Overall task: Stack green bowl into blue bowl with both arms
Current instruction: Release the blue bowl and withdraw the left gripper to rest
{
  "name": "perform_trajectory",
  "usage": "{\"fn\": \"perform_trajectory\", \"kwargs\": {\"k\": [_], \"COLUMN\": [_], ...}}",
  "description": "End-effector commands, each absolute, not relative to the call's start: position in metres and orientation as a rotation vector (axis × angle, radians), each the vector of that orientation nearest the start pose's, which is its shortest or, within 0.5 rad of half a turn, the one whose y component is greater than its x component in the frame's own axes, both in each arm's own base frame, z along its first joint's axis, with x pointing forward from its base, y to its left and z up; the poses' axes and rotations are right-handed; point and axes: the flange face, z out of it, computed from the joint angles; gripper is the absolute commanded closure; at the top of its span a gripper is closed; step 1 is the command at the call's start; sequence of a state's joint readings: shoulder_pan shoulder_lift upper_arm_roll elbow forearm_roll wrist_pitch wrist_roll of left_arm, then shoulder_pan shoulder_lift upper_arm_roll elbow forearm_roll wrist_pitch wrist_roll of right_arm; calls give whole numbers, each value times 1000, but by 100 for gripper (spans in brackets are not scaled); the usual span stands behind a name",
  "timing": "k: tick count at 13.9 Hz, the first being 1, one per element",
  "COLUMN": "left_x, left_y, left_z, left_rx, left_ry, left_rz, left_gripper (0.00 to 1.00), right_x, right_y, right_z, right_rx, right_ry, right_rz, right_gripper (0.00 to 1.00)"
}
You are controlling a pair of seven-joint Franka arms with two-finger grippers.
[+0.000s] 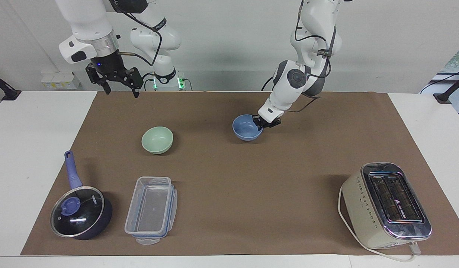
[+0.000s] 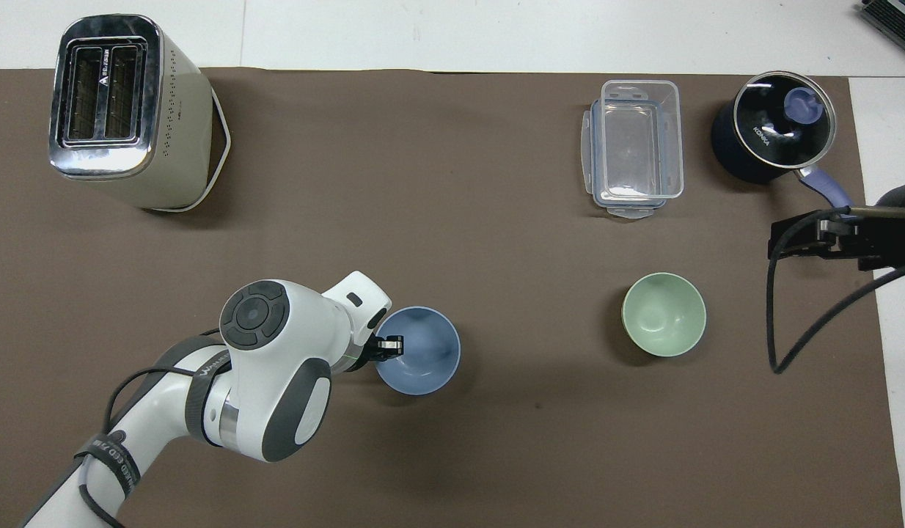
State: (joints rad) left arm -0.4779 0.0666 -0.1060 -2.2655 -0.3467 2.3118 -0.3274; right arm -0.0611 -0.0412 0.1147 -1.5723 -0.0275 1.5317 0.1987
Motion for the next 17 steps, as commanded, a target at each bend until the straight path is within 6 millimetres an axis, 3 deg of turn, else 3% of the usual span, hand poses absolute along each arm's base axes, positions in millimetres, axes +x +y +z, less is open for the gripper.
{"fn": "perform_trajectory", "kwargs": {"k": [1, 3, 7, 12, 17], "left_x": [432, 436, 465, 522, 558], "left_y": [-294, -292, -267, -194, -116], "left_z": [326, 331, 369, 439, 489], "left_rx": [-3371, -3373, -3395, -3315, -3267], "left_ry": [-16, -44, -97, -136, -132], "left_rz": [212, 215, 188, 101, 13], "left_gripper": [0, 0, 0, 0, 0], "right_x": [531, 531, 530, 530, 531], "right_y": [24, 24, 24, 24, 24], "right_z": [643, 643, 644, 644, 643], "right_rx": [-3156, -3156, -3156, -3156, -3156], "right_ry": [261, 261, 261, 261, 261], "right_rz": [13, 13, 10, 10, 13], "right_gripper": [0, 0, 0, 0, 0]}}
